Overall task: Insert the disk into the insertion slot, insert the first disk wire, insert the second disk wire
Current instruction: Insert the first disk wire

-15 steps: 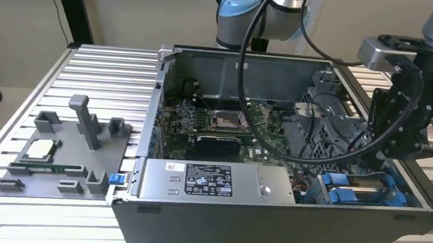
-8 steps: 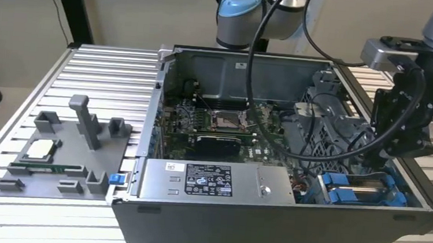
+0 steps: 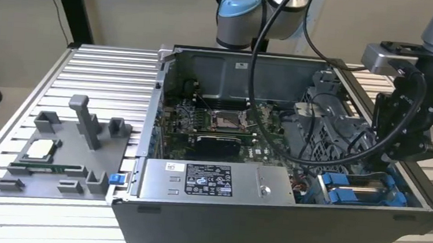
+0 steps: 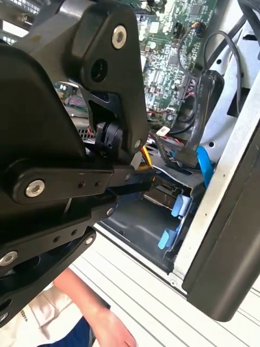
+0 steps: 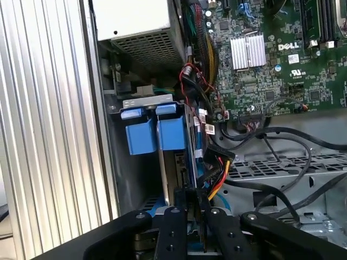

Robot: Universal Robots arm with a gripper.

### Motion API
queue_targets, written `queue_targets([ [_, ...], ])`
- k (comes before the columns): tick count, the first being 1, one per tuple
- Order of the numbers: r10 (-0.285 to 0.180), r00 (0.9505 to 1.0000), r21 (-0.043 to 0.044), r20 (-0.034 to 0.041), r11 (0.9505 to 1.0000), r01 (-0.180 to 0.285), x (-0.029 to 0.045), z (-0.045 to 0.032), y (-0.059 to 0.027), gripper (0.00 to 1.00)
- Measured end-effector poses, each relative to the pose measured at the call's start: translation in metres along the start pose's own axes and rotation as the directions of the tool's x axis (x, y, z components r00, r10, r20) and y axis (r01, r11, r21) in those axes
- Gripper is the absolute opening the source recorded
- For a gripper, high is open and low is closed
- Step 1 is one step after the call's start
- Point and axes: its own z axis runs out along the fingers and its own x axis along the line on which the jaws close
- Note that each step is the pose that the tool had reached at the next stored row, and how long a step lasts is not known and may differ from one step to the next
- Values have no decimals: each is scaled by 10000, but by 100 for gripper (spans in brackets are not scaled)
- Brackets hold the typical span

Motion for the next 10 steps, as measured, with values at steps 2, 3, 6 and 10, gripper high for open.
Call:
queue_targets([
  [2, 0, 10000, 2, -11, 10000, 0, 0, 1, 0, 0],
  [3, 0, 10000, 3, -22, 10000, 0, 0, 1, 0, 0],
  [6, -2, 10000, -3, -26, 10000, 2, -2, 1, -3, 0],
  [10, -14, 10000, -43, -29, 10000, 13, 13, 9, -25, 0],
])
